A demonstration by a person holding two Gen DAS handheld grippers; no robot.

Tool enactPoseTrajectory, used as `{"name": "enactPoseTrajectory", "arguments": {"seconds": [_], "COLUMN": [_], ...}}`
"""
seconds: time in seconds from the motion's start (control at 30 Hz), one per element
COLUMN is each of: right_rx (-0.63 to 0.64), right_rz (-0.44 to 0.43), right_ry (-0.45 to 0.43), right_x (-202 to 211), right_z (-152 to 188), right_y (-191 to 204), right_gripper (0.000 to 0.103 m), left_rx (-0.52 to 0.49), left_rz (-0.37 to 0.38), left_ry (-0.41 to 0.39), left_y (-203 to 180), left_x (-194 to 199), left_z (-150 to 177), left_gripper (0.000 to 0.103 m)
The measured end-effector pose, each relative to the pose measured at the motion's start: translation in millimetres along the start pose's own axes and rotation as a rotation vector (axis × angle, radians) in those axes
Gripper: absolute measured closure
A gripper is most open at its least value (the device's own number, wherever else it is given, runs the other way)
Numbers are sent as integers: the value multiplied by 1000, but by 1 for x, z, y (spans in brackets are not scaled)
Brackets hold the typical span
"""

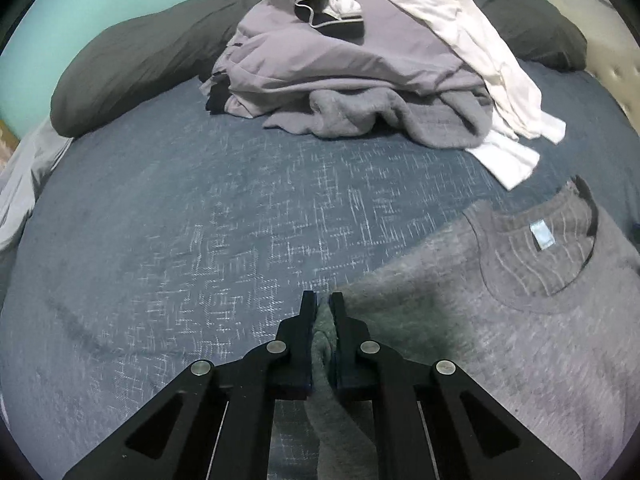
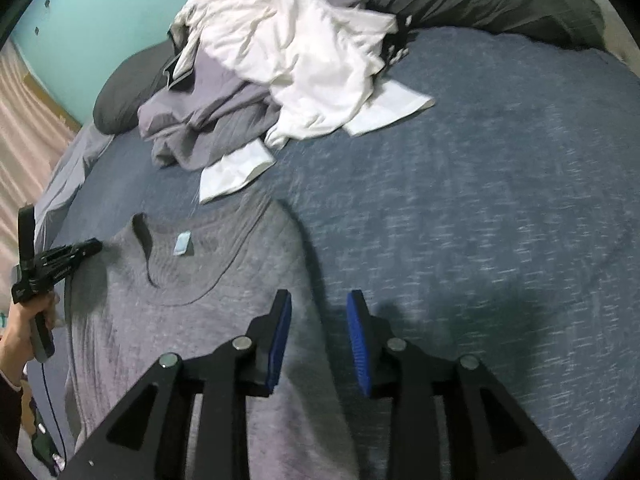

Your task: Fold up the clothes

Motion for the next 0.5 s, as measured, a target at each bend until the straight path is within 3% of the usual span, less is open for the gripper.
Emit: {"name": "enactPoseTrajectory", "arguments": {"seconds": [0.17,0.37,0.5], "right_rx": [-17,-108,-73], "right_rz": [13,-1,7], "right_ry": [45,26,25], "right_x": [-19,-26,-27], "right_z": [5,0,-2], "right_y": [-3,-17,-11], "right_gripper": [66,66,66], "left_rx": [12,41,72], "left_rz": [6,-10,-19], "left_ry": [10,23,26], "left_y": [5,20,33], "left_x": [-5,-14,-16], "left_z": [2,10,14], "left_gripper": [96,96,96]}}
Point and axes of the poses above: each gripper's, at about its wrist camera, not at the fingertips, and x roughly against the way its jaws point, y to its left, z to its underside, the point moved 8 cm from there along -x, roughly the way its jaws point
